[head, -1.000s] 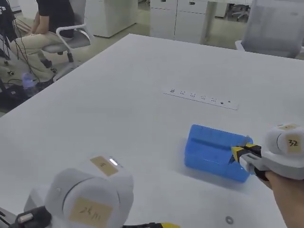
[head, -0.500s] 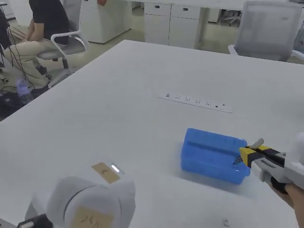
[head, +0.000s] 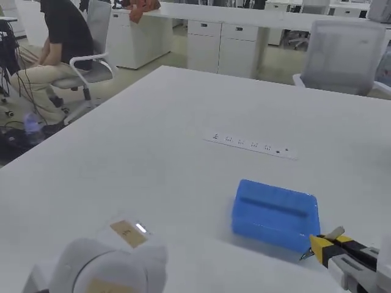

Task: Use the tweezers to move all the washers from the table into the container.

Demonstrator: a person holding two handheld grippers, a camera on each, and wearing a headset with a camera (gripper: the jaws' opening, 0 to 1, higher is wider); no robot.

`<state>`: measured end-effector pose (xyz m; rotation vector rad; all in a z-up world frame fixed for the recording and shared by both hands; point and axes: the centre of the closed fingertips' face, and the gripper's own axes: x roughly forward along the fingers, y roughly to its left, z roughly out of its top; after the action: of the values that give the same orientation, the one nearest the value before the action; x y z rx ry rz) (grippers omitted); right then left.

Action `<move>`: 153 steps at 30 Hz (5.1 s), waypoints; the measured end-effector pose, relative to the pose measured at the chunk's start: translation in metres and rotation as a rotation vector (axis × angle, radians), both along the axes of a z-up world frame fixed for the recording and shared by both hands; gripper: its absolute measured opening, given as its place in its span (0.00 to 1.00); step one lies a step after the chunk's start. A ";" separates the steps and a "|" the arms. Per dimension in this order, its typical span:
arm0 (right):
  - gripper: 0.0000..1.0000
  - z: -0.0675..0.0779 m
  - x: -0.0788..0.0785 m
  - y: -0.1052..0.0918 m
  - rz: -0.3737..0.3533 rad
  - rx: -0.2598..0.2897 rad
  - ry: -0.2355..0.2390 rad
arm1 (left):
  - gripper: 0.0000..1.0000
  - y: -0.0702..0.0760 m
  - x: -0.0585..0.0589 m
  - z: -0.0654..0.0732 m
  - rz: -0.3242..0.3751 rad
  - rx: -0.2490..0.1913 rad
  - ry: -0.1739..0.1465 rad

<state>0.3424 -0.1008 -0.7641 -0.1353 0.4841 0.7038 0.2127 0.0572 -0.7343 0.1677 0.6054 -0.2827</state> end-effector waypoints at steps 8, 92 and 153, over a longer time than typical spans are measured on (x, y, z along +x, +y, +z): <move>0.03 -0.019 -0.012 0.003 0.015 -0.007 0.039 | 0.96 0.004 -0.002 -0.002 0.018 -0.001 -0.002; 0.03 -0.058 -0.033 0.003 0.151 -0.221 0.122 | 0.91 0.004 -0.013 -0.021 0.006 -0.012 0.046; 0.01 -0.059 -0.029 0.002 0.104 -0.149 0.072 | 0.89 0.002 -0.012 -0.021 -0.008 0.008 0.046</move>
<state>0.3134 -0.0986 -0.8230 -0.2776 0.6021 0.7763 0.2011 0.0588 -0.7554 0.1723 0.6520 -0.2928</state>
